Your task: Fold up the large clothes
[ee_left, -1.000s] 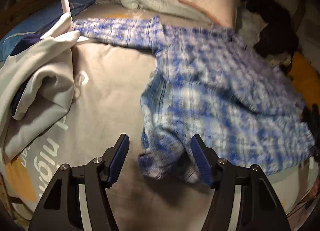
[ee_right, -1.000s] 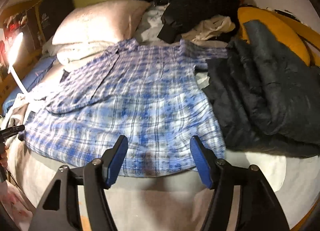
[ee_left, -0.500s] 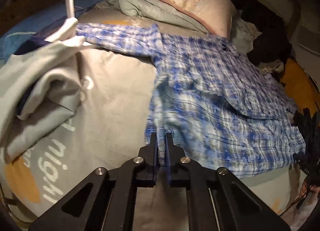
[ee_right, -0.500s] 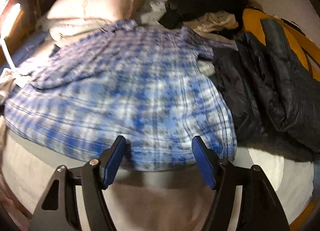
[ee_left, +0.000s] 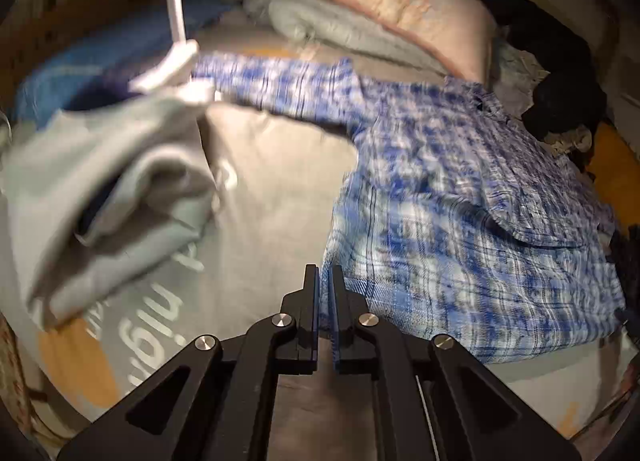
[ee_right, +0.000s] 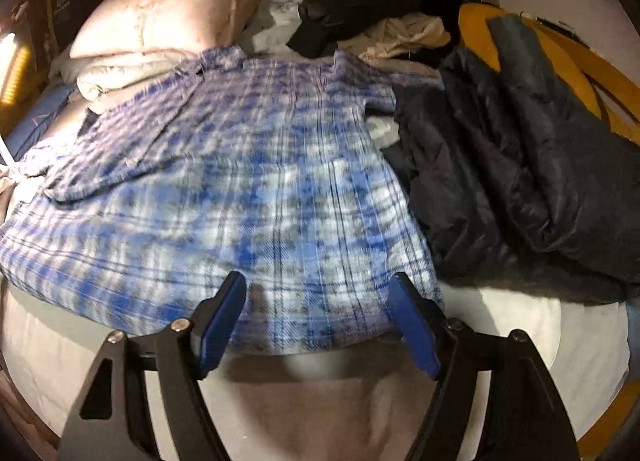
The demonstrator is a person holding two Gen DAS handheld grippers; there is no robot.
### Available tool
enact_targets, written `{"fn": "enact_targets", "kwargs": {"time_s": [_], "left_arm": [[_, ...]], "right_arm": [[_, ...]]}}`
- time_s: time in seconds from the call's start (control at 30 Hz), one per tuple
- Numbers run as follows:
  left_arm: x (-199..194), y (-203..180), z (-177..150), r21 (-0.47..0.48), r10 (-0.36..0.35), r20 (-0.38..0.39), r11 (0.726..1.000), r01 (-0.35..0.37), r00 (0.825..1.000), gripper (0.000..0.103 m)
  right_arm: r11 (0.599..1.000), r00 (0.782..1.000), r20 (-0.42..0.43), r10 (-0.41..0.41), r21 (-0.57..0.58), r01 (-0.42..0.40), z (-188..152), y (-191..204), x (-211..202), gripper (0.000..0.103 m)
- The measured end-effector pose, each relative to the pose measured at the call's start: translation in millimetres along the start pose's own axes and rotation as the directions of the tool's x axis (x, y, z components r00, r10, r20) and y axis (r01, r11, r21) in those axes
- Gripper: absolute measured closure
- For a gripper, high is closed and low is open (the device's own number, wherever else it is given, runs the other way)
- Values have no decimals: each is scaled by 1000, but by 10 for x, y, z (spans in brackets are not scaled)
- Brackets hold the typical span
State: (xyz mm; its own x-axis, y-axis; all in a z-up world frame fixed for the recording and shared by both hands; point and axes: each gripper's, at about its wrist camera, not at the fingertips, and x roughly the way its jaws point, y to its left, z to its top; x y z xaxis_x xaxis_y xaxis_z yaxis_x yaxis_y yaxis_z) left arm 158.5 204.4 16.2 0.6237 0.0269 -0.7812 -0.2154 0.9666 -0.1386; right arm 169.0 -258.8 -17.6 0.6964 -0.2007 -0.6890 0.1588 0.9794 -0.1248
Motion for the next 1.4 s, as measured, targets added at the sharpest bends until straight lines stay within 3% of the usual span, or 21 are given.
{"fn": "enact_targets", "kwargs": {"time_s": [0.1, 0.2, 0.27, 0.4, 0.53, 0.67, 0.77, 0.93, 1.0, 1.13, 1.2, 1.27, 1.4], "left_arm": [[-123, -58, 1, 38, -18, 50, 999, 16, 999, 91], [-187, -78, 15, 59, -68, 70, 996, 64, 995, 85], [-232, -140, 12, 81, -84, 86, 994, 77, 993, 80], [-361, -332, -21, 150, -102, 145, 985, 80, 984, 47], [-429, -424, -28, 170, -115, 170, 982, 86, 979, 40], [-471, -482, -54, 177, -106, 199, 982, 70, 974, 21], [-509, -556, -93, 200, -98, 235, 978, 50, 967, 4], [-520, -689, -147, 259, -129, 225, 963, 68, 966, 1], [-540, -762, -189, 293, -152, 225, 953, 82, 962, 1], [-540, -915, -283, 345, -167, 215, 935, 86, 962, 0], [-468, -991, -333, 354, -130, 197, 934, 53, 972, 0], [-397, -1069, -399, 382, -142, 163, 922, 70, 976, 0], [-283, -1259, -548, 461, -148, 111, 884, 81, 983, 0]], "right_arm": [[1000, 999, 44, -19, -12, 19, 9, 7, -103, 24], [1000, 995, 97, -6, -2, 6, 20, -12, -213, 5], [1000, 990, 137, -17, -3, 17, 22, 2, -286, 0], [999, 980, 200, -12, -30, 19, 22, 60, -433, 0], [999, 972, 232, 27, -32, -20, 16, 99, -528, 0], [995, 977, 189, 101, -33, -96, 13, 143, -502, 0], [996, 978, 192, 82, -56, -73, -9, 204, -480, 0], [997, 959, 284, 11, -75, 11, -47, 269, -563, 0], [997, 951, 307, 27, -83, -1, -60, 285, -593, 0], [995, 949, 311, 50, -97, -20, -88, 343, -601, 0], [994, 946, 323, 21, -105, 14, -110, 387, -594, 0], [995, 947, 321, 3, -94, 29, -132, 402, -572, 0], [984, 966, 248, 76, -174, -32, -177, 525, -507, 0]]}}
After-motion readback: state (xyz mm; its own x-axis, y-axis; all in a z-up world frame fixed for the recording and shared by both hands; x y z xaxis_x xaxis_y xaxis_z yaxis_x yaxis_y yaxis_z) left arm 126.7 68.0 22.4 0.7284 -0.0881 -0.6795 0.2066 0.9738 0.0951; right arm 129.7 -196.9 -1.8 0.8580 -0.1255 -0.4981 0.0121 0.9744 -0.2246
